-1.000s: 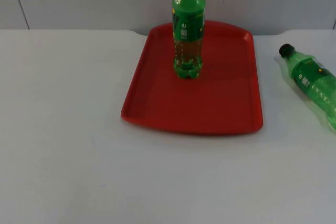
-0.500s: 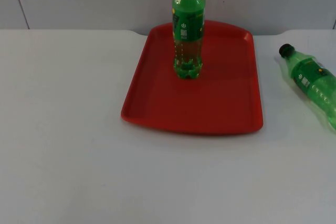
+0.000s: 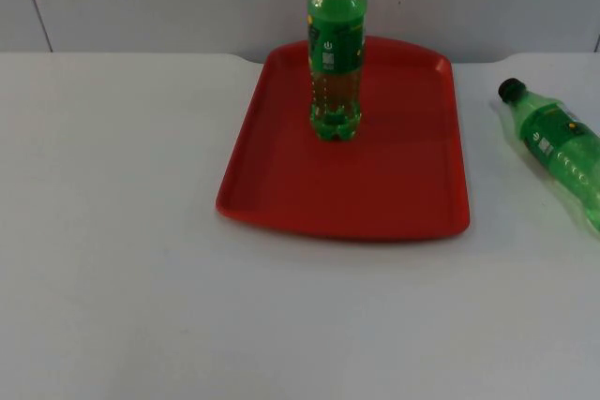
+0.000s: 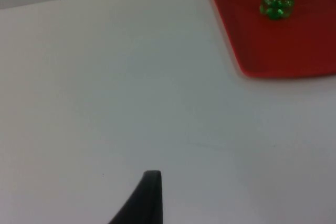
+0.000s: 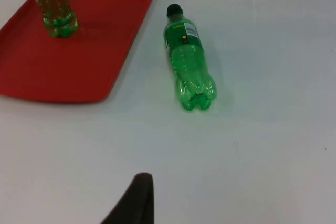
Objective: Place the bottle upright on the tray.
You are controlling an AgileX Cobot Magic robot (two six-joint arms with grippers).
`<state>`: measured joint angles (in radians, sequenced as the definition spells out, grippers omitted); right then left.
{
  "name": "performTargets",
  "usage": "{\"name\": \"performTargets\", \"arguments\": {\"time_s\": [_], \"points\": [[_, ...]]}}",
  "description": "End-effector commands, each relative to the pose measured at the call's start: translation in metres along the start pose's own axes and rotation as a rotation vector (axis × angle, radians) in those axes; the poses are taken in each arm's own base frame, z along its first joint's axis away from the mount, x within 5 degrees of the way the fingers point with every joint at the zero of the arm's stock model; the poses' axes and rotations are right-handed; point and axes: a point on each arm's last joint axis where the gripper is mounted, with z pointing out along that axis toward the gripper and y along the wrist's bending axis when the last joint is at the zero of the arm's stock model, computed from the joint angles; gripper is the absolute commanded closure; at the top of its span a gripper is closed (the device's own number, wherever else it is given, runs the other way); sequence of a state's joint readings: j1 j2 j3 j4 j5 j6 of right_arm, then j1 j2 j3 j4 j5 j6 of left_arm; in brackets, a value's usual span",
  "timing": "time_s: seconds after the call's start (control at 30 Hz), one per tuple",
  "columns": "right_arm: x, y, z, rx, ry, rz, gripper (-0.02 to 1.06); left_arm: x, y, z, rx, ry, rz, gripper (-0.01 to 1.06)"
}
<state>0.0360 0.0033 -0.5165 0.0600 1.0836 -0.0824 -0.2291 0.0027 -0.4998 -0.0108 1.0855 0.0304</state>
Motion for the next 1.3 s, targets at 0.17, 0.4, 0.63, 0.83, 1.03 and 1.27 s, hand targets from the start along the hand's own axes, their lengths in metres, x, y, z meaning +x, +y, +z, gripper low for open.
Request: {"name": "performTargets", "arguments": {"time_s": [0.17, 0.4, 0.63, 0.83, 1.03, 1.27], "points": [[0.0, 0.0, 0.0, 0.001, -0.007, 0.004, -0.01, 0.0, 0.0, 0.001, 0.002, -0.009, 0.0, 0.0], [0.0, 0.0, 0.0, 0.001, -0.007, 0.004, -0.01, 0.0, 0.0, 0.001, 0.002, -0.009, 0.0, 0.0], [0.0, 0.0, 0.0, 0.001, -0.007, 0.004, -0.01, 0.0, 0.0, 0.001, 0.002, -0.009, 0.0, 0.0], [0.0, 0.0, 0.0, 0.003, -0.007, 0.003, -0.01, 0.0, 0.0, 0.001, 0.002, -0.009, 0.0, 0.0], [0.0, 0.0, 0.0, 0.01, -0.009, 0.004, 0.0, 0.0, 0.0, 0.001, 0.002, -0.009, 0.002, 0.0], [-0.014, 0.0, -0.005, 0.001, -0.015, 0.009, 0.0, 0.0, 0.0, 0.001, 0.002, -0.009, 0.002, 0.0]]}}
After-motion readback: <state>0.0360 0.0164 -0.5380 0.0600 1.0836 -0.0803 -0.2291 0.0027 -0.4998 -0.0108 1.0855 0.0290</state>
